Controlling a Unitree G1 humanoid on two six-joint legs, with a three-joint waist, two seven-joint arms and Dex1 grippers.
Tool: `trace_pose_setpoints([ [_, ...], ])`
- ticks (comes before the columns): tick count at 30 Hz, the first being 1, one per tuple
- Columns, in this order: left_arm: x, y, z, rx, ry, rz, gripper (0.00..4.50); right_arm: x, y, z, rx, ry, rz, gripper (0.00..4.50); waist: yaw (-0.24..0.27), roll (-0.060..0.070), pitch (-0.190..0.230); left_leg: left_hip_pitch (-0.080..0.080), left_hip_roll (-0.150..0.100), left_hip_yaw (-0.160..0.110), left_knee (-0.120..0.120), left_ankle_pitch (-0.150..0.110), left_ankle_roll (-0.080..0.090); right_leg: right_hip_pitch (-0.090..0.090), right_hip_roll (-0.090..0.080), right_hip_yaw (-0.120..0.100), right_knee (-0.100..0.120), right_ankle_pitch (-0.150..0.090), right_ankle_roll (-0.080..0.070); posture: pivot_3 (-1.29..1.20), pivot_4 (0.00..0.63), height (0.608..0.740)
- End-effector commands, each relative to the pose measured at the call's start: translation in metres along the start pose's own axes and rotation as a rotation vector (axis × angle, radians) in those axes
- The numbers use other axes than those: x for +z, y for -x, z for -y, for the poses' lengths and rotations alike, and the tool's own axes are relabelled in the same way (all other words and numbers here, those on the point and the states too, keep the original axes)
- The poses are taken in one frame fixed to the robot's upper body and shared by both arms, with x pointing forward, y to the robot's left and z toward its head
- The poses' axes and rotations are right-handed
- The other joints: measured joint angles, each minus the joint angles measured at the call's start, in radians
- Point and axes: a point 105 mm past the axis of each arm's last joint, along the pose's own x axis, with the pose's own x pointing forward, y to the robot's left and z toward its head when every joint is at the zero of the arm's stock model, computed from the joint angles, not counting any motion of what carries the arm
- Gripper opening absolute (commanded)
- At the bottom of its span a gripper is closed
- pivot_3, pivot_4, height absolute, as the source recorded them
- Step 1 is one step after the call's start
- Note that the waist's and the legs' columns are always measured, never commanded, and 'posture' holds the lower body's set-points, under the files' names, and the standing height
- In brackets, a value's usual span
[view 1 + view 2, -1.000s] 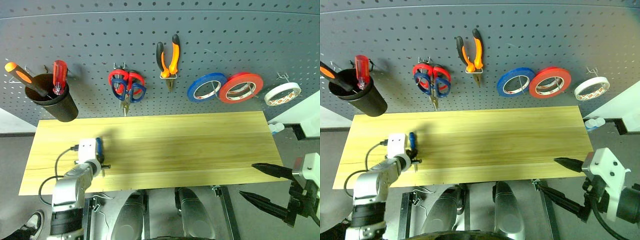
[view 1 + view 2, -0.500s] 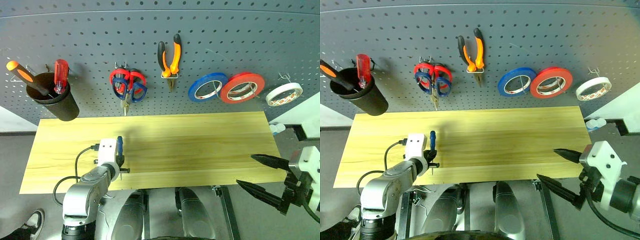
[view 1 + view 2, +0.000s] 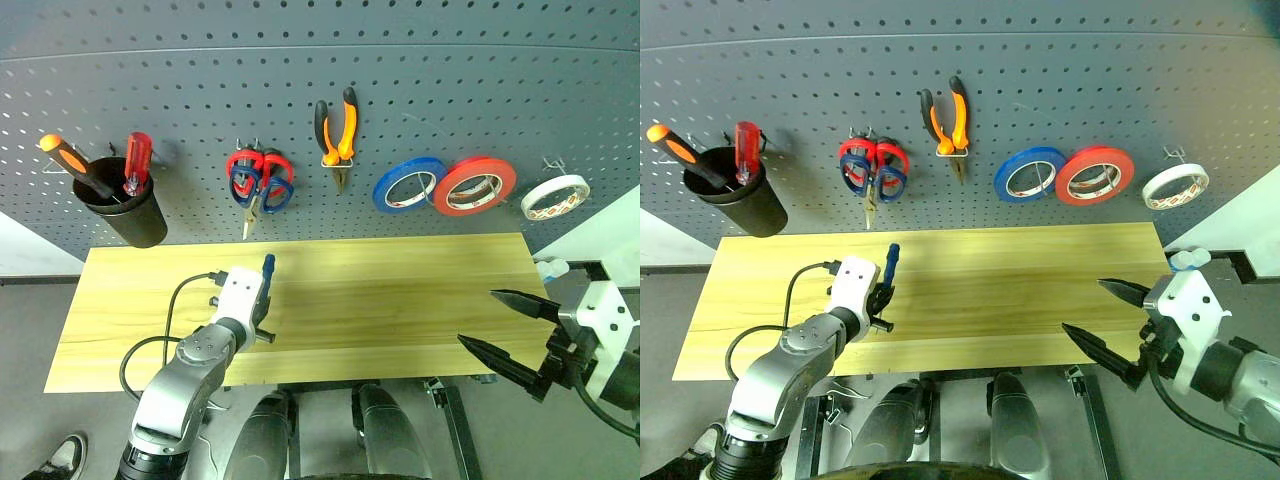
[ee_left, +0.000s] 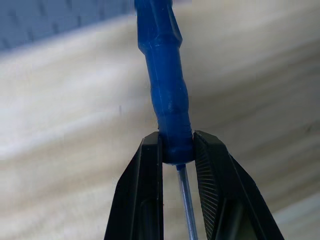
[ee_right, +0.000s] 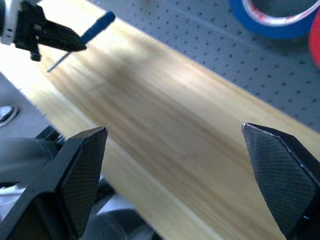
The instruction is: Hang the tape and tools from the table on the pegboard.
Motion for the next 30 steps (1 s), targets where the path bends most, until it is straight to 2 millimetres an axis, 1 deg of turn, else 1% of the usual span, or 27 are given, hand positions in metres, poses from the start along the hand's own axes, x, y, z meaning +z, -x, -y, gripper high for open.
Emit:
trace_pose_setpoints([
  [1,0.018,-0.002,-0.002,-0.001,-0.061,0.099,0.55,0.001,-0.005,0.004,-0.03,0.022,0.038,4.5,0.003,0.002,-0.019,0.0,0.0,0.0,0.0,0.0,0.0,0.0,0.0,0.0,0.0,0.0,0.0,-0.05,0.126,0.724],
  [5,0.035,-0.006,-0.005,0.001,-0.112,0.191,0.55,0.003,-0.013,0.01,-0.054,0.036,0.08,4.5,0.023,0.005,-0.055,0.005,0.0,0.002,0.0,0.0,0.0,0.004,0.001,0.001,0.0,0.0,0.0,-0.03,0.085,0.724],
  [9,0.048,-0.011,-0.004,0.0,-0.139,0.26,0.55,0.004,-0.021,0.017,-0.065,0.055,0.107,4.5,0.034,0.008,-0.077,0.02,-0.001,0.002,0.0,-0.002,0.004,0.021,0.002,0.0,-0.002,0.0,0.0,-0.01,0.061,0.724],
  [11,0.051,-0.012,-0.003,-0.004,-0.157,0.279,0.55,0.006,-0.024,0.018,-0.066,0.063,0.117,4.5,0.043,0.009,-0.084,0.029,-0.001,0.002,0.0,-0.003,0.006,0.03,0.002,0.0,-0.003,0.0,0.0,-0.01,0.047,0.724],
  [13,0.054,-0.012,-0.002,-0.002,-0.171,0.3,0.55,0.006,-0.025,0.02,-0.07,0.071,0.125,4.5,0.047,0.01,-0.097,0.03,-0.001,0.003,0.0,-0.003,0.006,0.032,0.002,0.0,-0.004,0.0,0.0,0.0,0.04,0.724],
  [20,0.053,-0.012,0.005,-0.042,-0.221,0.324,0.55,0.007,-0.028,0.024,-0.074,0.082,0.132,4.5,0.049,0.01,-0.126,0.032,-0.001,0.002,0.0,-0.003,0.006,0.033,0.002,0.0,-0.003,0.0,0.0,0.0,0.037,0.724],
  [25,0.056,-0.007,0.017,-0.104,-0.296,0.38,0.55,0.007,-0.028,0.024,-0.074,0.086,0.134,4.5,0.048,0.011,-0.135,0.032,-0.001,0.002,0.0,-0.003,0.006,0.033,0.002,0.0,-0.003,0.0,0.0,0.0,0.039,0.724],
  [27,0.051,-0.005,0.021,-0.126,-0.316,0.377,0.55,0.007,-0.028,0.024,-0.074,0.088,0.134,4.5,0.048,0.011,-0.136,0.032,0.0,0.001,0.0,-0.003,0.006,0.034,0.002,0.001,-0.002,0.0,0.0,0.0,0.039,0.724],
  [30,0.045,-0.003,0.02,-0.129,-0.321,0.382,0.55,0.007,-0.028,0.025,-0.074,0.089,0.133,4.5,0.049,0.014,-0.139,0.033,0.0,0.001,0.0,-0.003,0.006,0.034,0.002,0.001,-0.002,0.0,0.0,0.0,0.039,0.724],
])
